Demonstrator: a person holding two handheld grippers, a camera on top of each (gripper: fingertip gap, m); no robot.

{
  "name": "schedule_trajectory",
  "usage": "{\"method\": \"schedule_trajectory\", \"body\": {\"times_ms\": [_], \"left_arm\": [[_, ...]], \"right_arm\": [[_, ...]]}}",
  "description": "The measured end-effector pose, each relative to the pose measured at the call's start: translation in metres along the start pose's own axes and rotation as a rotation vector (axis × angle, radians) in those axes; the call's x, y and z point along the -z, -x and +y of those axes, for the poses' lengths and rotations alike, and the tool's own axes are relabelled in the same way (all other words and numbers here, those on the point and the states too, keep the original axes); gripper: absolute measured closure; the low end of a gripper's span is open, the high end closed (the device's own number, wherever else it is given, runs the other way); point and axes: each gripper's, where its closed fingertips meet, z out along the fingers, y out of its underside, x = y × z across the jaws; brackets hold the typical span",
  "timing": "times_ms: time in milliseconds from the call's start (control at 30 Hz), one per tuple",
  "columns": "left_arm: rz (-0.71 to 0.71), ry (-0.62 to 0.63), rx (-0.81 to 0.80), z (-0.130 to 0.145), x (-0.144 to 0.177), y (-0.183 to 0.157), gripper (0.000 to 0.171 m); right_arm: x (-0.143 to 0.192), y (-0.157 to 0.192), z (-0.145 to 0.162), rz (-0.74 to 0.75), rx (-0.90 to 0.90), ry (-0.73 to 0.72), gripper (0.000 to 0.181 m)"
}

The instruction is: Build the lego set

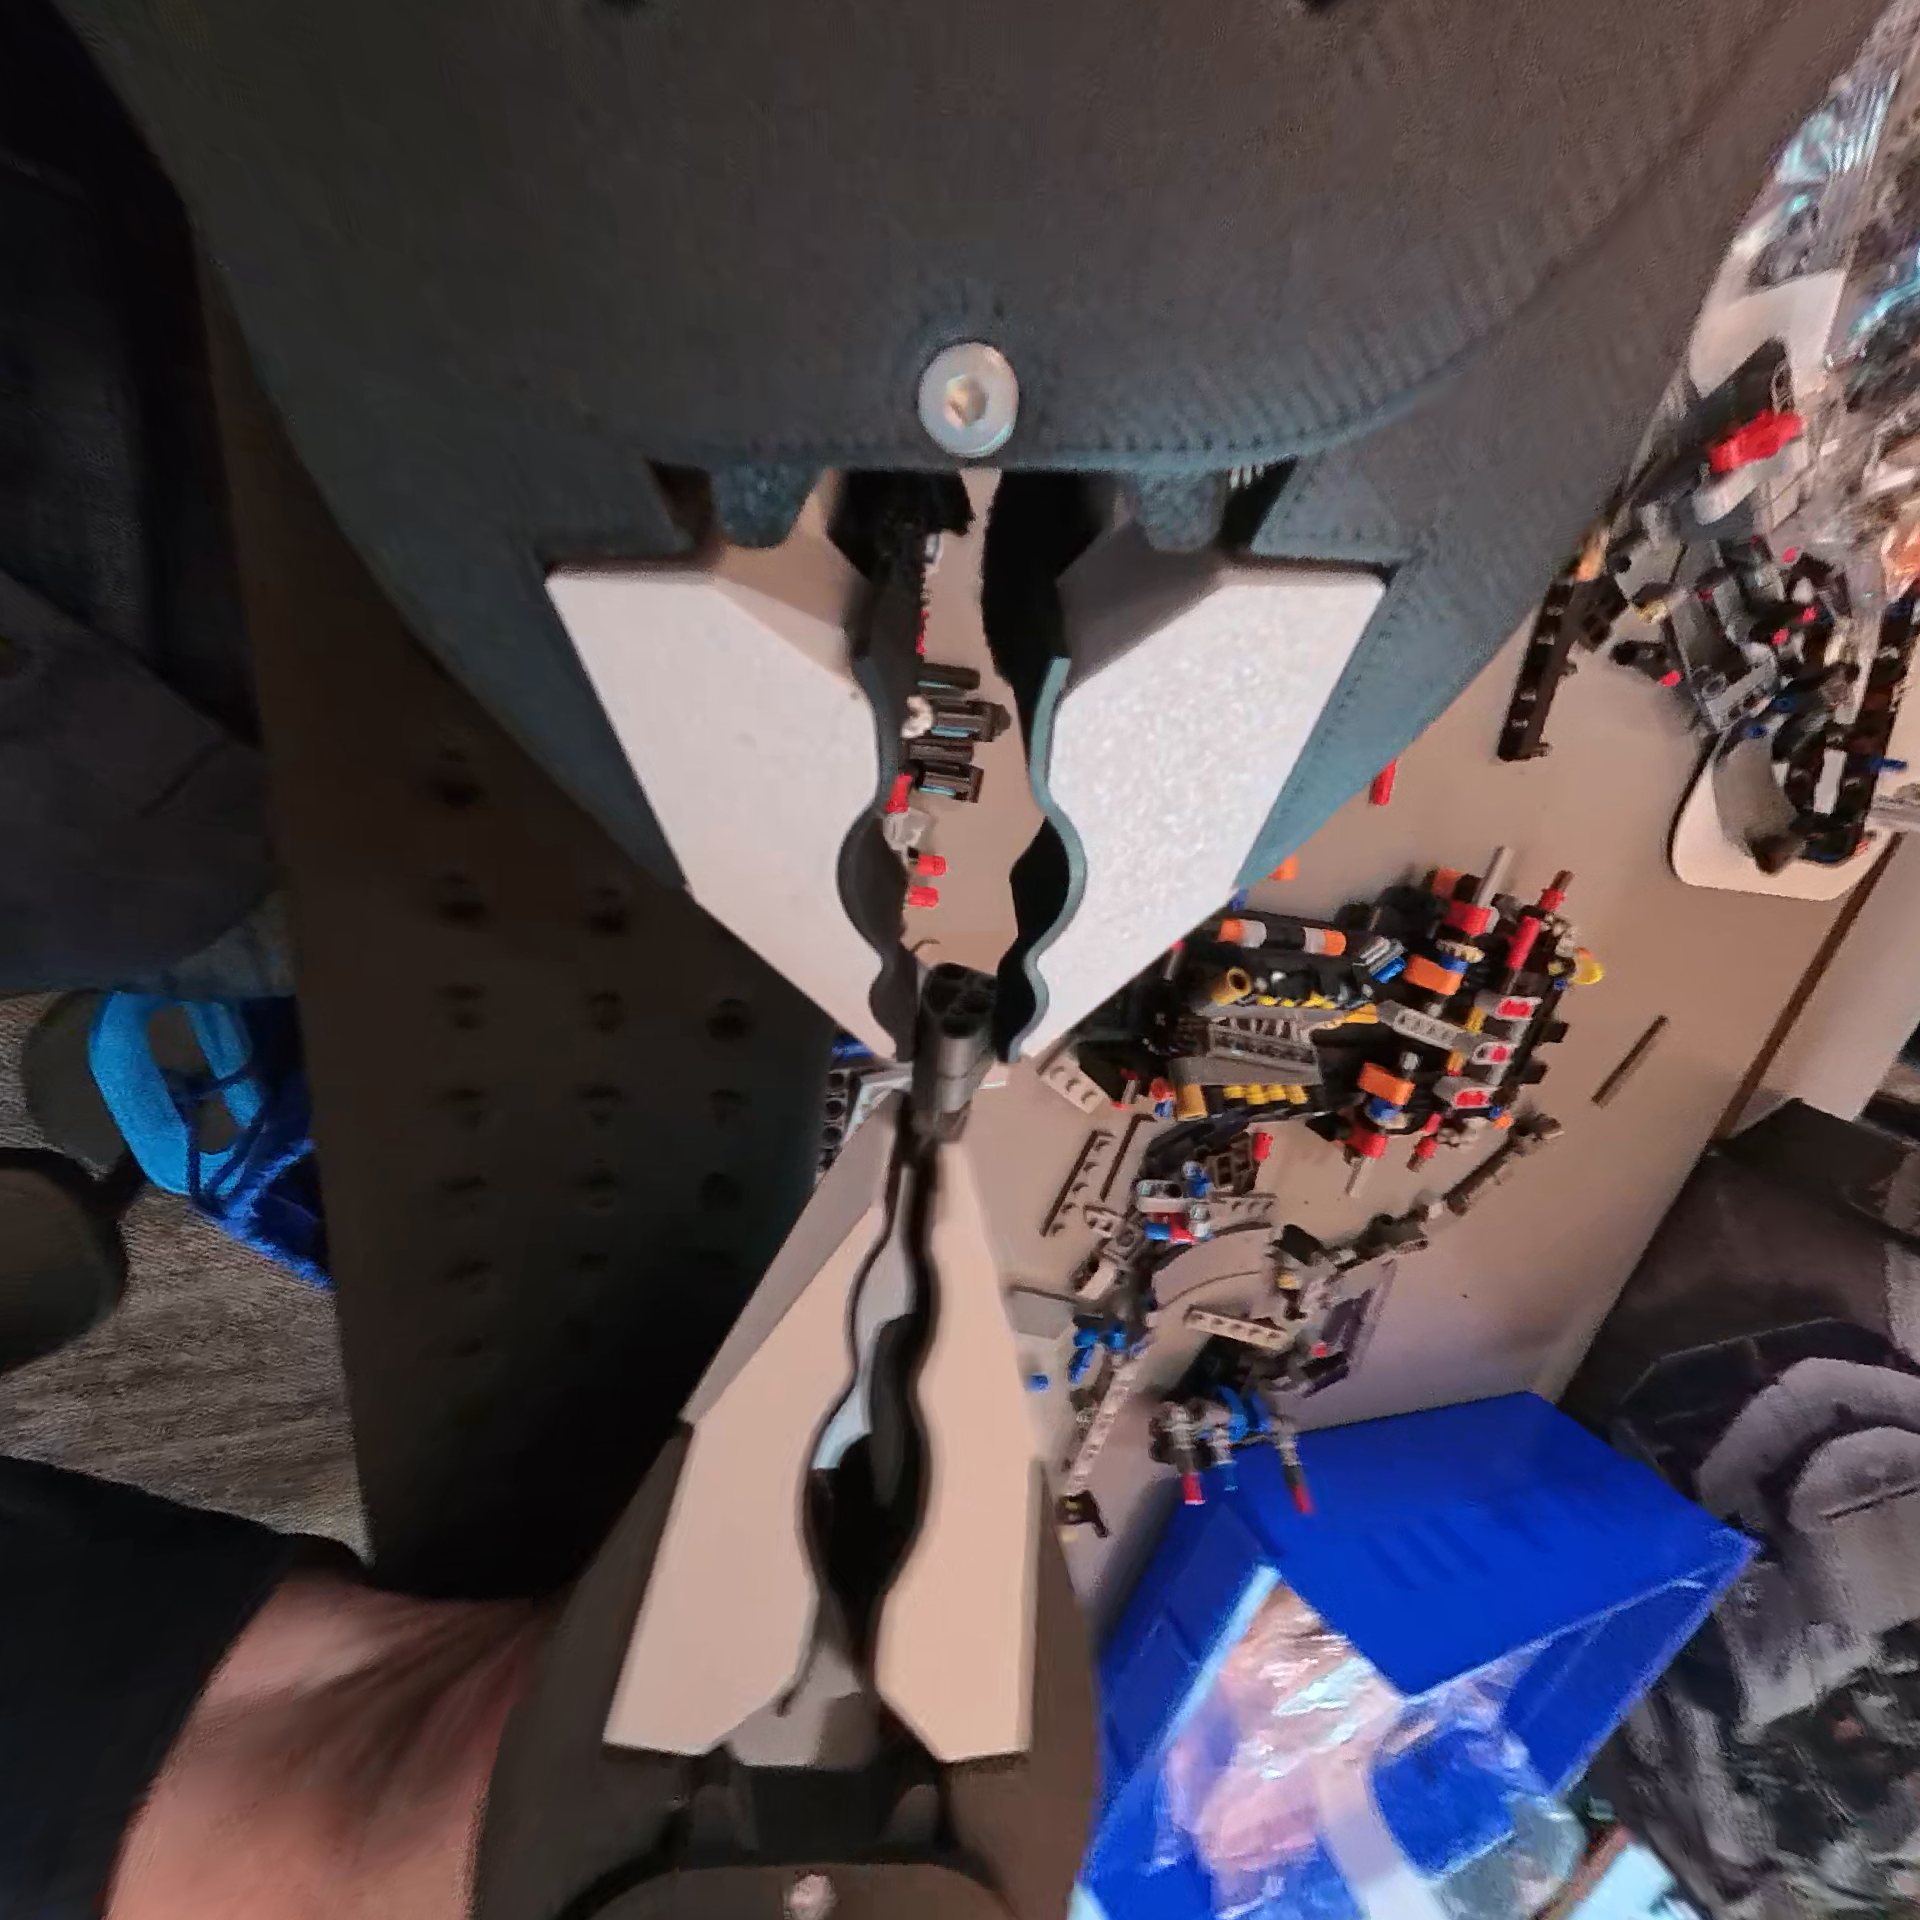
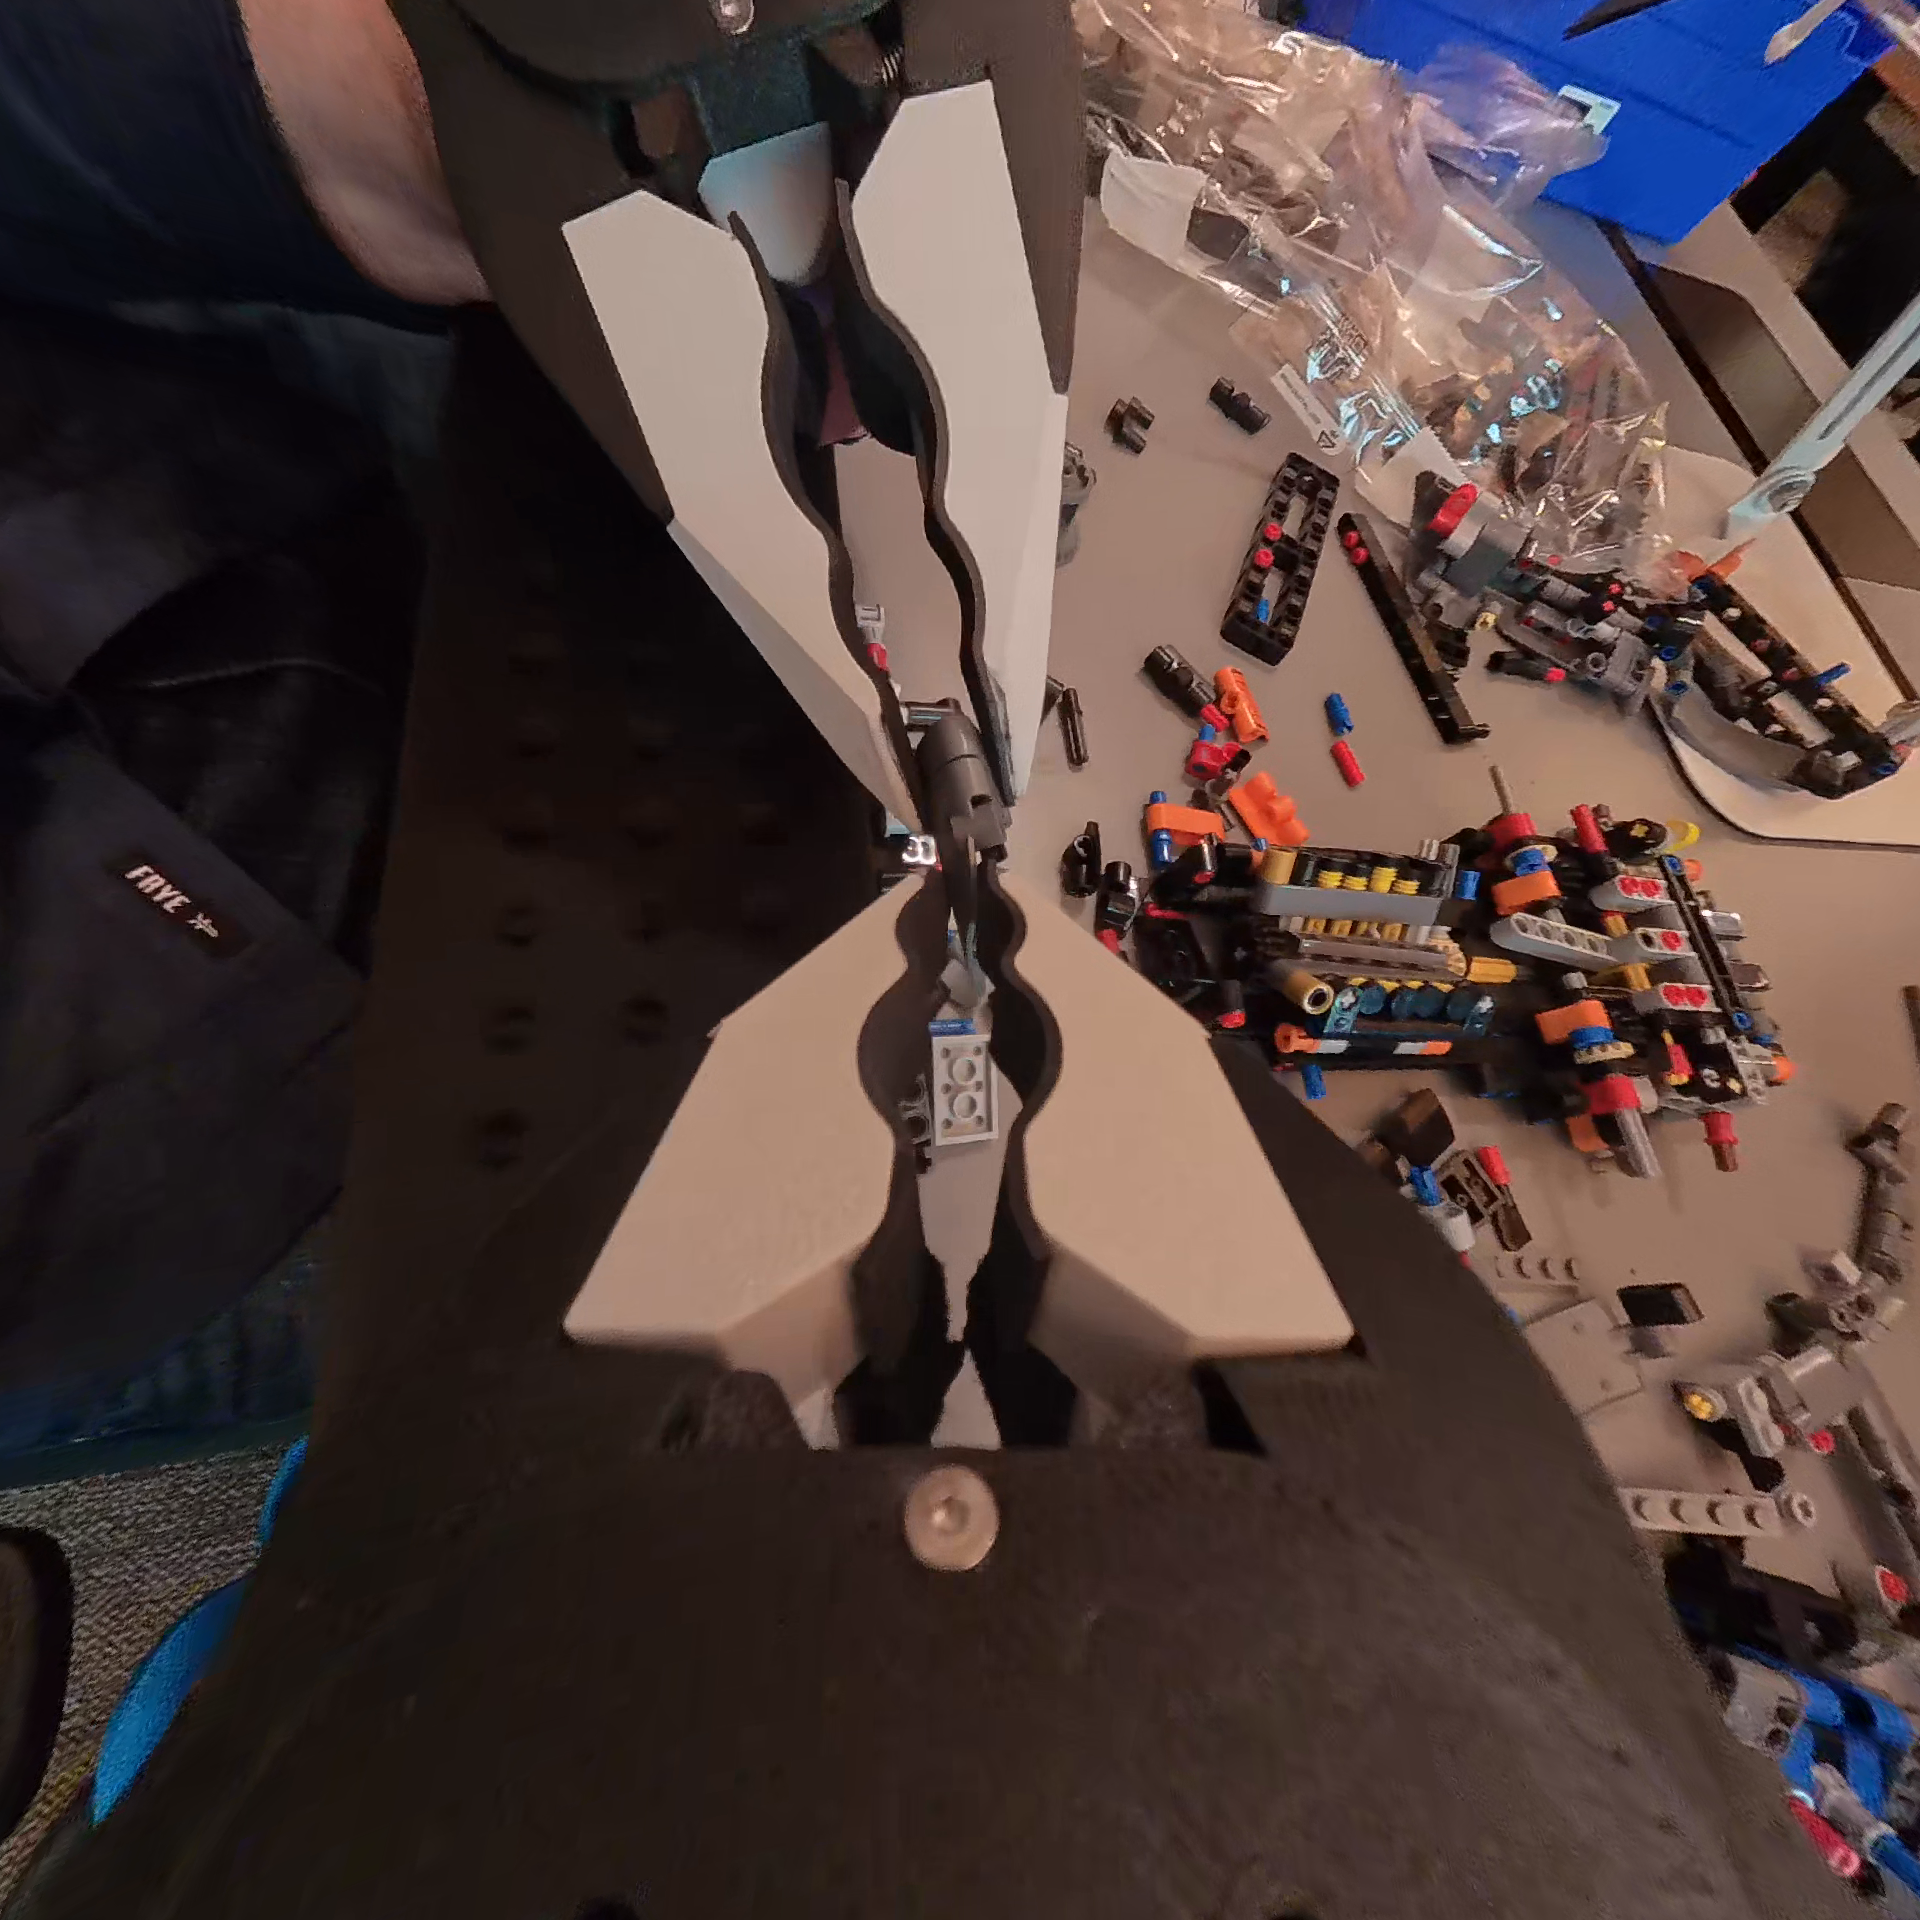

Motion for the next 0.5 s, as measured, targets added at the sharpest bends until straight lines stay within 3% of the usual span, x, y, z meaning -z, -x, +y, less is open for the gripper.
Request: {"method": "schedule_trajectory", "body": {"times_ms": [500], "left_arm": [[0.082, -0.007, -0.004, 0.004, 0.003, -0.011, 0.159]], "right_arm": [[-0.004, 0.012, 0.007, -0.027, 0.044, 0.037, 0.181]]}}
